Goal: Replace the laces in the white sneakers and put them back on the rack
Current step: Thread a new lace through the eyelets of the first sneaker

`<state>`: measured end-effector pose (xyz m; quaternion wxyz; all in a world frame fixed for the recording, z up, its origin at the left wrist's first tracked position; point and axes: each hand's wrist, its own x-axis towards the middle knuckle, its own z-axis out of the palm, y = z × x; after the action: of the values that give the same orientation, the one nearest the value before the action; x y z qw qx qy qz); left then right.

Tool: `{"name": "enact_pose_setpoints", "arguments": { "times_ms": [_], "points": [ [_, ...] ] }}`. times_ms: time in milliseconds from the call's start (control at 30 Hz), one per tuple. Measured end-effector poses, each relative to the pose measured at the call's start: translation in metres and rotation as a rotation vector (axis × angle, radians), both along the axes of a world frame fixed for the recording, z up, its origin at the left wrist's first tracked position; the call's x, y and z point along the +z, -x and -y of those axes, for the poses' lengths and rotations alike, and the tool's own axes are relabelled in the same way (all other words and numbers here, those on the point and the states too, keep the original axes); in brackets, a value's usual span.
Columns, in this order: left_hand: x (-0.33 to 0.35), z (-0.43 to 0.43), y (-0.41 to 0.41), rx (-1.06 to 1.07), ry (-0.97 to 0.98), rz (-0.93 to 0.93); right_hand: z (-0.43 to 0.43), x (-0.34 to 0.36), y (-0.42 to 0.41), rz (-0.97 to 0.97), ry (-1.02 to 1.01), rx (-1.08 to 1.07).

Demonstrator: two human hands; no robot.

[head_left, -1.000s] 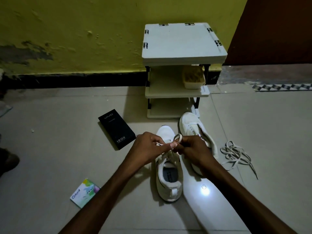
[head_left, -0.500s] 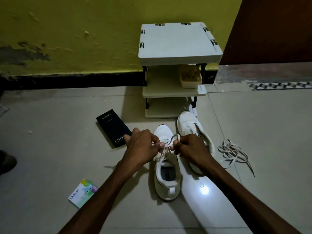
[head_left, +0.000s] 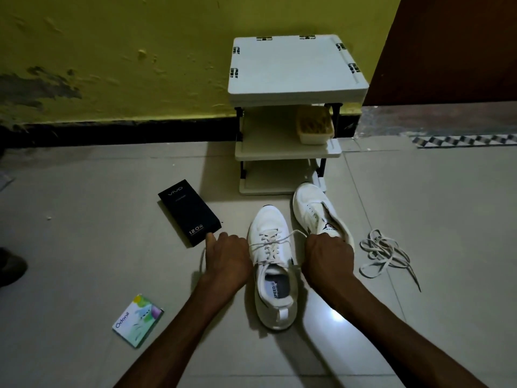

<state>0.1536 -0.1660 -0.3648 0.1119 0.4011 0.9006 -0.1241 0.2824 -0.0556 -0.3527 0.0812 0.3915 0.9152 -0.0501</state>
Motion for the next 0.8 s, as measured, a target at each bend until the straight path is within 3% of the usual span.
{"name": "enact_pose_setpoints", "arguments": {
  "times_ms": [100, 200, 333, 467, 600, 800],
  "points": [
    [0.000, 0.001, 0.007, 0.102, -0.149, 0.158, 0.002, -0.010, 0.003, -0.220, 0.015, 0.098],
    [-0.007, 0.007, 0.010, 0.177, -0.326, 0.370, 0.003, -0.015, 0.003, -0.219, 0.265, 0.211],
    [-0.019, 0.009, 0.003, 0.251, -0.505, 0.642, 0.006, -0.017, 0.001, -0.252, 0.252, 0.230],
    [-0.026, 0.009, -0.004, 0.315, -0.582, 0.663, 0.001, -0.020, 0.000, -0.325, 0.399, 0.156],
    [-0.025, 0.009, -0.005, 0.309, -0.593, 0.699, -0.001, -0.018, -0.002, -0.303, 0.408, 0.154],
    [-0.015, 0.003, -0.013, 0.202, -0.462, 0.412, 0.003, -0.010, 0.003, -0.194, 0.251, 0.184]
  ]
}}
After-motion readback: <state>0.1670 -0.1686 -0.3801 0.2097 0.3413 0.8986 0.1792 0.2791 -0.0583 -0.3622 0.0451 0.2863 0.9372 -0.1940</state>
